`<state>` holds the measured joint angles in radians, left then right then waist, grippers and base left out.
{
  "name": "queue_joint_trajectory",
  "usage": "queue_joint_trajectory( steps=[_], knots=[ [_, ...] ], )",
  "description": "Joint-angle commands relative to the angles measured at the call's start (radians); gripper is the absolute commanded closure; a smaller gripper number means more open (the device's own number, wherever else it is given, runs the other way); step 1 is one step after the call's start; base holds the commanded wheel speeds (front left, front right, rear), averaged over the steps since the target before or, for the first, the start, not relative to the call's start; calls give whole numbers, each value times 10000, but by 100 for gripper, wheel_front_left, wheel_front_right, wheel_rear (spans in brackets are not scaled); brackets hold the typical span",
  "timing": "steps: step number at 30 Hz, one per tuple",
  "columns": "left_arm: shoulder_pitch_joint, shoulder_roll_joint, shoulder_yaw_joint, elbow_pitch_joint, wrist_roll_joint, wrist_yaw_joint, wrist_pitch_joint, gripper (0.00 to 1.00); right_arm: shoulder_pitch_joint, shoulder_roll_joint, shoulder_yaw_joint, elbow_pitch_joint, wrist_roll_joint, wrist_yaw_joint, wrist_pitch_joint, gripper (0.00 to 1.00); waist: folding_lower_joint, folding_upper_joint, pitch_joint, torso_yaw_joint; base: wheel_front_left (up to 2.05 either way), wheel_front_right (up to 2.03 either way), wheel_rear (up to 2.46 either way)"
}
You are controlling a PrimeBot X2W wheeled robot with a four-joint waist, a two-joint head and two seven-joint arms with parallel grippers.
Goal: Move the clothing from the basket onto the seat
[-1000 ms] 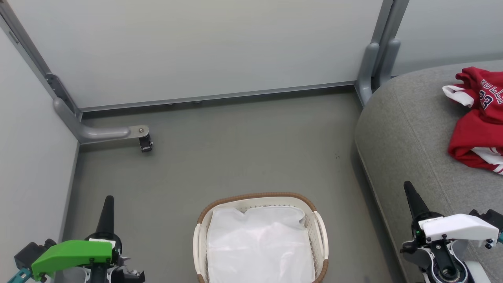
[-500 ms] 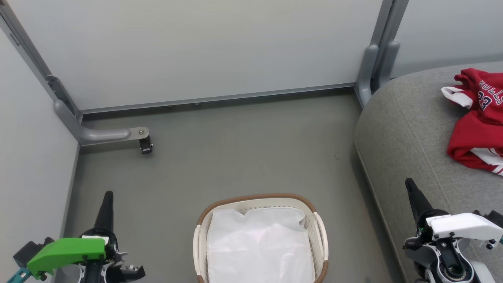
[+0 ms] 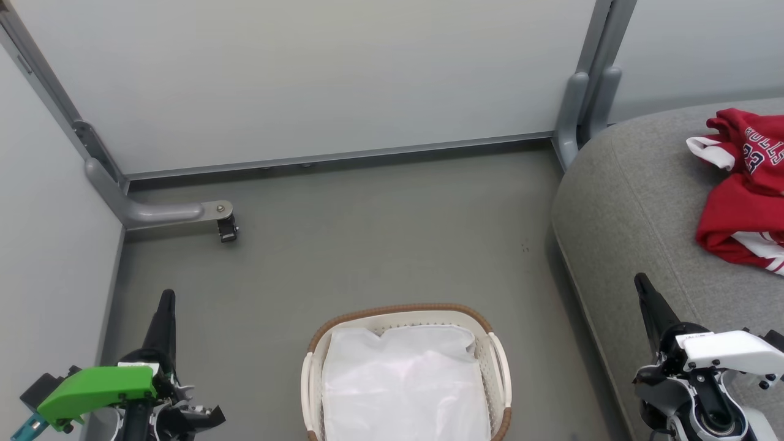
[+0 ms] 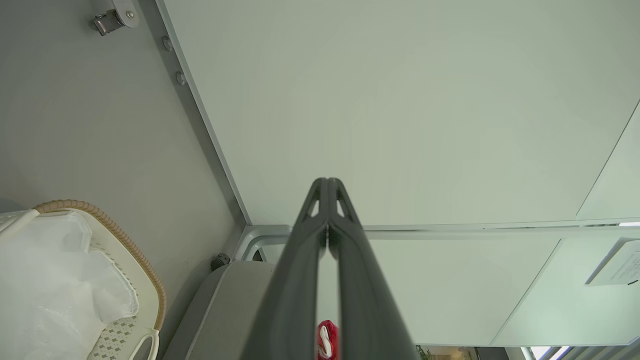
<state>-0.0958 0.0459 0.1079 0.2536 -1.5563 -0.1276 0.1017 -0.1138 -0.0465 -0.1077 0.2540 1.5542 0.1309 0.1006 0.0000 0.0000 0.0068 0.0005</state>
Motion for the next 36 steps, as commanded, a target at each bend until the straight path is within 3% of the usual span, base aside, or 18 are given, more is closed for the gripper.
queue_joint_trajectory(
  steps=[1, 8, 36],
  knots=[
    [-172, 73, 58, -82, -192, -51, 45, 100, 87, -62, -36, -68, 209, -3, 55, 100, 0, 0, -6, -1, 0, 0, 0],
    [-201, 76, 86, -113, -613, -54, 167, 100, 104, -66, -93, -133, 641, -3, 173, 100, 0, 0, -37, -5, 0, 0, 0],
    [-182, 75, 79, -99, -581, -48, 159, 100, 104, -65, -83, -120, 603, -3, 171, 100, 0, 0, -37, -5, 0, 0, 0]
  ],
)
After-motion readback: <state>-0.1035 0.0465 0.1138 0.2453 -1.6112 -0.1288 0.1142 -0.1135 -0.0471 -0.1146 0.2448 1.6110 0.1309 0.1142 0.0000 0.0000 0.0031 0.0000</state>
